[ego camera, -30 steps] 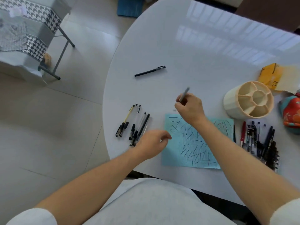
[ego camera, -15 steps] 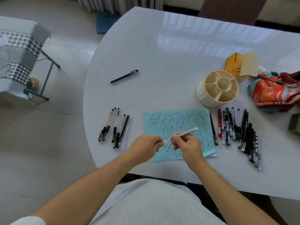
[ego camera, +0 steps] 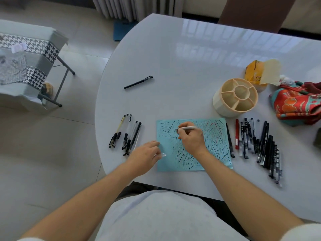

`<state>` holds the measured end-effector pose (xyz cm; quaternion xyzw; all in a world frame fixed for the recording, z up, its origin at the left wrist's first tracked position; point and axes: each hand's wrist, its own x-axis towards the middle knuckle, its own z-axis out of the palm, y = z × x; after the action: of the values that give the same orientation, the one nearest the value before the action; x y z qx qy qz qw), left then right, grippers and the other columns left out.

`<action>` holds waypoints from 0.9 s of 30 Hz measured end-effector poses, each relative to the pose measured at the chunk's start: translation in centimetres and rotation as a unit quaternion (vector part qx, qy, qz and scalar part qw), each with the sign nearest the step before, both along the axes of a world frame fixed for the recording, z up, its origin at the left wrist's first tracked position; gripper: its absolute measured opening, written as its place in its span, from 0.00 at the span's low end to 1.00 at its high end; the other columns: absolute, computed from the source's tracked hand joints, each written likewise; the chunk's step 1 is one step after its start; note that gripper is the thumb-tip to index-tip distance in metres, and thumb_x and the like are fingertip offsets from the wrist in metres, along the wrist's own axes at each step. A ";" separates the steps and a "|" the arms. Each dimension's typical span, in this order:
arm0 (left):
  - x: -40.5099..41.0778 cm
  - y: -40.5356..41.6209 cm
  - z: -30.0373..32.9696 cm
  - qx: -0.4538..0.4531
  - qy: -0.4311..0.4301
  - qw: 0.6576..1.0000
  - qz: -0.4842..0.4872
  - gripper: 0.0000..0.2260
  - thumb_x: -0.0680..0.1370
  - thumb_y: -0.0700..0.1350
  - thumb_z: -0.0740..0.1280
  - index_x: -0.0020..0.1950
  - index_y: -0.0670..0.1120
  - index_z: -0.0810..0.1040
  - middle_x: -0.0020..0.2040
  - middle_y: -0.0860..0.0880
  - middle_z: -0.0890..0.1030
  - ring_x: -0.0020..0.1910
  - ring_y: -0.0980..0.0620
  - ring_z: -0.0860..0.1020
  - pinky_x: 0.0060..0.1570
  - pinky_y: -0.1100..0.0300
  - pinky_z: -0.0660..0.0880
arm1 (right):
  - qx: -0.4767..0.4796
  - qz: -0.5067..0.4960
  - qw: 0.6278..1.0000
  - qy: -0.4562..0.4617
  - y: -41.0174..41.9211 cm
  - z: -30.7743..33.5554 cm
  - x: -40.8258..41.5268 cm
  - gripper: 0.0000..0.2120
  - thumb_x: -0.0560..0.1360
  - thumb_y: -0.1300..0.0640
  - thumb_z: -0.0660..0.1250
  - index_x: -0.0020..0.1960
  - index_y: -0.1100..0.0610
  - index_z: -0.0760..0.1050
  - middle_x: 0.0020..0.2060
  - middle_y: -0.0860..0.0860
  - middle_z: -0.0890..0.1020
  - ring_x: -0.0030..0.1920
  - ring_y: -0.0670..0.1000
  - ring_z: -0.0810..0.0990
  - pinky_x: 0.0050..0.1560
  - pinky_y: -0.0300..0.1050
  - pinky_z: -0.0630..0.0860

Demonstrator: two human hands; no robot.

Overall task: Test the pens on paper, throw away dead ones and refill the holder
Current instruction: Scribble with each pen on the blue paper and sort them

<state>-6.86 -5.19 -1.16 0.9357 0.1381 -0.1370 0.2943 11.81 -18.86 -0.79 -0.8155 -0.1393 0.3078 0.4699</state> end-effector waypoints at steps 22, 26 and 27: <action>0.8 -1.8 1.2 -0.049 -0.024 0.993 0.105 0.11 0.82 0.54 0.63 0.53 0.49 0.80 0.60 0.54 0.80 0.61 0.55 0.75 0.58 0.63 0.68 | 0.109 -0.023 0.978 0.176 -4.1 1.2 -2.1 0.04 0.71 0.61 0.69 0.45 0.62 0.79 0.36 0.59 0.85 0.38 0.60 0.82 0.43 0.58 0.79; 1.1 -2.7 1.5 -0.061 -0.016 0.993 0.100 0.09 0.82 0.55 0.62 0.54 0.53 0.79 0.55 0.57 0.80 0.56 0.56 0.74 0.55 0.58 0.72 | 0.113 -0.026 0.975 0.190 -4.7 1.4 -3.2 0.05 0.71 0.62 0.69 0.45 0.63 0.79 0.35 0.60 0.85 0.36 0.60 0.81 0.40 0.55 0.79; 1.3 -2.9 1.5 -0.060 -0.016 0.994 0.095 0.09 0.82 0.55 0.62 0.54 0.53 0.79 0.53 0.57 0.80 0.55 0.56 0.74 0.54 0.57 0.73 | 0.111 -0.020 0.975 0.191 -4.8 1.4 -3.4 0.04 0.72 0.63 0.69 0.45 0.64 0.79 0.35 0.59 0.85 0.35 0.58 0.81 0.39 0.52 0.80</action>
<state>-5.57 -8.05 0.37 0.9009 0.2133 -0.1019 0.3639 8.43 -23.68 0.61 -0.6869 -0.0638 0.4311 0.5815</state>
